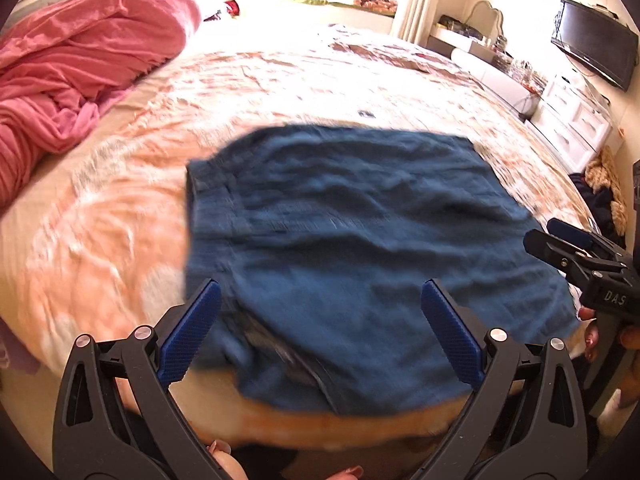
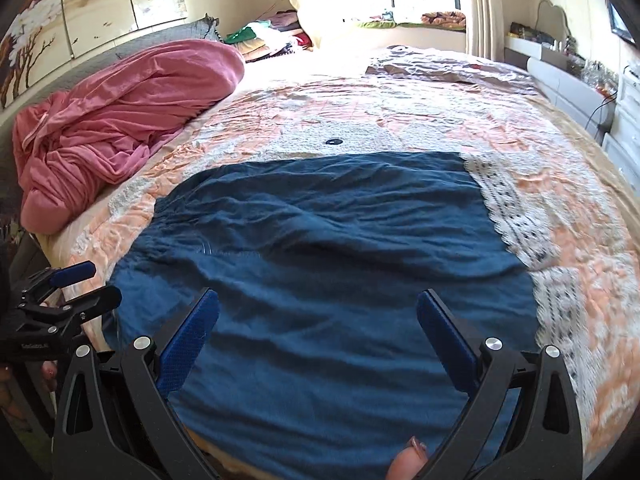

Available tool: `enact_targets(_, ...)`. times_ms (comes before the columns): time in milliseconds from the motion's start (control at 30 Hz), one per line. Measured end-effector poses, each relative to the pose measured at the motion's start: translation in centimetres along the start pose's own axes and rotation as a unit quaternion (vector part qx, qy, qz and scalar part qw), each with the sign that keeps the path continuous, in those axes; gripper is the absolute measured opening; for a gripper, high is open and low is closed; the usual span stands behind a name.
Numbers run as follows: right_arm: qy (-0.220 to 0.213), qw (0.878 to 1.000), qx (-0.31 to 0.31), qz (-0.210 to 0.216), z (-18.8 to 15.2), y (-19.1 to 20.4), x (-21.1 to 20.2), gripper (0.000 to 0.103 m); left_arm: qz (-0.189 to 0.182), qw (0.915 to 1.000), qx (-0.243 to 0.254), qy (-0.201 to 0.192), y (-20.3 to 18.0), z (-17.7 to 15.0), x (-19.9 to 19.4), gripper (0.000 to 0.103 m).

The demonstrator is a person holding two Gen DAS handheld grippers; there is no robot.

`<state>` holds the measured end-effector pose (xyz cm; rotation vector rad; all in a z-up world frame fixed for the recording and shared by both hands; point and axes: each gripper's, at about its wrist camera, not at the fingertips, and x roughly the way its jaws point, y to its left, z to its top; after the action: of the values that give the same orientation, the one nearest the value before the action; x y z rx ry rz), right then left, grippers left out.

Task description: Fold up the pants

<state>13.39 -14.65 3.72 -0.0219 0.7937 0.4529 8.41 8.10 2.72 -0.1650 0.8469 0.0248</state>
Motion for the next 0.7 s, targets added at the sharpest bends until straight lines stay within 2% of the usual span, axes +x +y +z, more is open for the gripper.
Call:
enact_targets(300,0.037,0.998,-0.032,0.026,6.4,0.0,6.8,0.099,0.014,0.9999,-0.005,-0.005,5.4,5.9,5.1,0.094)
enact_targets(400,0.051,0.996,-0.063,0.028,8.2,0.5,9.2,0.099,0.0,0.9999,-0.012,0.004,7.2,7.3,7.1,0.091)
enact_targets(567,0.065,0.99,-0.118,0.036,10.5,1.8,12.8,0.099,-0.008,0.9999,0.002,0.011,8.8,9.5,10.0,0.067)
enact_targets(700,0.077,0.986,-0.139,0.047,12.0,2.2,15.0,0.099,-0.016,0.9991,0.031,0.025,9.1,10.5,12.3,0.055)
